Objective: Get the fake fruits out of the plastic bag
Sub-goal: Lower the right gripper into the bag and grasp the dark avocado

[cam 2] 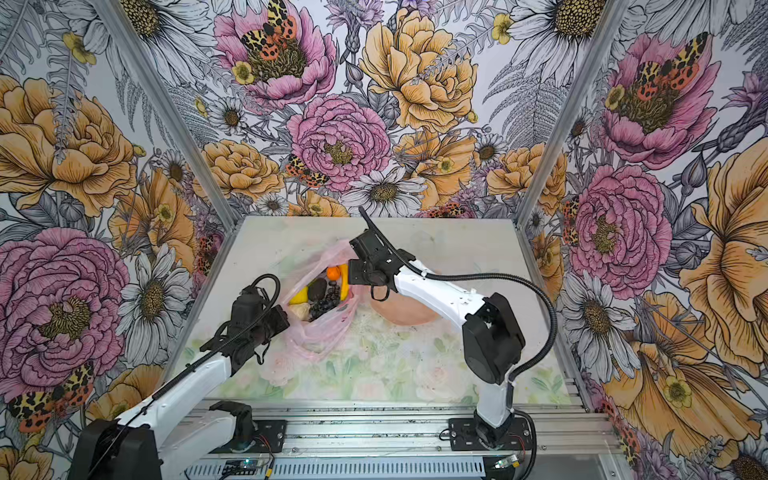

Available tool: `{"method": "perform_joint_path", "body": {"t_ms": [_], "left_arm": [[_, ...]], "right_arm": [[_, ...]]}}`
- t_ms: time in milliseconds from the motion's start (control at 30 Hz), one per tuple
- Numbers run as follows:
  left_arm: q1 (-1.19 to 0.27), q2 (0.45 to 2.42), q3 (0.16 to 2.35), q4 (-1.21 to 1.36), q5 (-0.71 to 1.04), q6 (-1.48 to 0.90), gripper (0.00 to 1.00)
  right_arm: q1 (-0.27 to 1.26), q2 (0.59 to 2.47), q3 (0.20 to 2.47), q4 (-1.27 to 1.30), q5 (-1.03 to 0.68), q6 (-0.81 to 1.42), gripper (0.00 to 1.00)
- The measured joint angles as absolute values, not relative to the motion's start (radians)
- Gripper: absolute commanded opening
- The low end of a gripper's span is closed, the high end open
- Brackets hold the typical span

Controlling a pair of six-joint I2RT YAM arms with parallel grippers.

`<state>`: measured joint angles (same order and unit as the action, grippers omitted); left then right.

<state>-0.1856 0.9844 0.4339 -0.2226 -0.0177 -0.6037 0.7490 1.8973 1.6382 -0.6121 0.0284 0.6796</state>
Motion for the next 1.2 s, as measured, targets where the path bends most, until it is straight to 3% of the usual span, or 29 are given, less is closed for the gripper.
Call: {"method": "perform_joint_path", "body": {"t_ms": [433, 667, 1200], "left_arm": [[-0.107, 1.023, 0.441, -0.122, 0.015, -0.549, 0.08], [-0.113, 1.092, 0.437, 0.003, 0.091, -0.497, 0.10], [-0.129, 1.055, 0.409, 0.054, 0.113, -0.486, 0.13]], "right_arm": [[0.832, 2.264, 1.932, -0.547, -0.062, 0.695, 0.66], [0.832, 2.346, 2.009, -0.540, -0.062, 0.716, 0.64], [0.833, 2.481, 2.144, -0.532, -0.063, 0.743, 0.69]]}}
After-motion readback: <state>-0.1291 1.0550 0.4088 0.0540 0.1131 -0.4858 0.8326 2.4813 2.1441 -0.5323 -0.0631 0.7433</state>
